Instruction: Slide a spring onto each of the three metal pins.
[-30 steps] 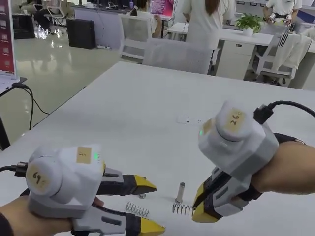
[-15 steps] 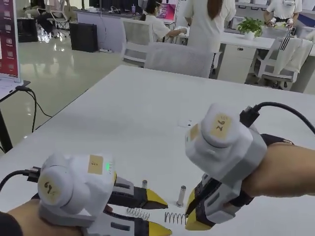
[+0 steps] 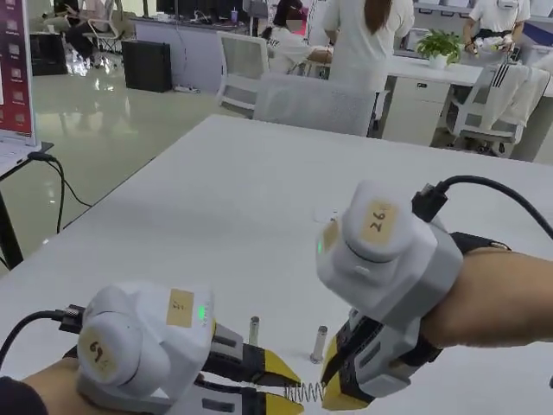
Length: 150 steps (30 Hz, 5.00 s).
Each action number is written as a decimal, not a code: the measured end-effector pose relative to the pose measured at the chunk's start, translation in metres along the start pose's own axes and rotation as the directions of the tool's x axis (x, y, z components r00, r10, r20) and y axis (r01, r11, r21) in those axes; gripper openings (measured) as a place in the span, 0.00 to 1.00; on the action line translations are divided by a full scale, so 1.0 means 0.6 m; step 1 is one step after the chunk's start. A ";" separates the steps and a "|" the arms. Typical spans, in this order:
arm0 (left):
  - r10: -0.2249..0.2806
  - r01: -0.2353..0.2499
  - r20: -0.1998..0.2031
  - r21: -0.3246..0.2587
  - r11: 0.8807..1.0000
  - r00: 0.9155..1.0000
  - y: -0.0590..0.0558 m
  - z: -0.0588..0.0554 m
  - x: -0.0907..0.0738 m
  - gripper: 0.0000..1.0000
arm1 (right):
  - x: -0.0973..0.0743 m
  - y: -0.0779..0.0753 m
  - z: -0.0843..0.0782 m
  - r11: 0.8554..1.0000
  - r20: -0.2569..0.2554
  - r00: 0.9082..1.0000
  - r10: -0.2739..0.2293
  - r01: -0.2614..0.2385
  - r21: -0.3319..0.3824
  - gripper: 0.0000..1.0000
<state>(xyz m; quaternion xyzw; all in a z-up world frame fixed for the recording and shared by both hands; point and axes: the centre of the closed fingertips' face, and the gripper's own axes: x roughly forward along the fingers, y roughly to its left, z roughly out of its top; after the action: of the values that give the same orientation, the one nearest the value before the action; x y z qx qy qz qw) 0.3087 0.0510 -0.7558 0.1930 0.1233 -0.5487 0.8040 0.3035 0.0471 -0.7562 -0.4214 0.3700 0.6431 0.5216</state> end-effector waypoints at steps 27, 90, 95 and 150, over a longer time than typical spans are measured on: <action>0.010 -0.009 0.011 -0.045 0.999 1.000 0.005 -0.003 0.002 0.02 | -0.022 0.001 0.066 0.997 0.124 0.992 -0.036 0.044 -0.063 0.08; 0.238 -0.223 0.026 -0.268 0.937 0.971 0.062 -0.066 -0.089 0.36 | -0.025 -0.130 -0.039 0.986 -0.039 0.988 -0.152 0.154 0.066 0.08; 0.261 -0.240 0.033 -0.290 0.926 0.965 0.060 -0.066 -0.093 0.40 | -0.015 -0.154 -0.032 0.982 -0.045 0.983 -0.179 0.181 0.056 0.08; 0.247 -0.231 0.013 -0.313 0.921 0.969 0.050 -0.078 -0.080 0.42 | 0.120 -0.199 -0.074 0.989 -0.168 0.981 -0.100 0.116 0.090 0.08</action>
<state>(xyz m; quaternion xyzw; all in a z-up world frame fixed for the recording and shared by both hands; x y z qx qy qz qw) 0.3195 0.1216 -0.7727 0.0641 0.1623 -0.4255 0.8880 0.4208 0.0540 -0.8442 -0.4656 0.4194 0.5581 0.5438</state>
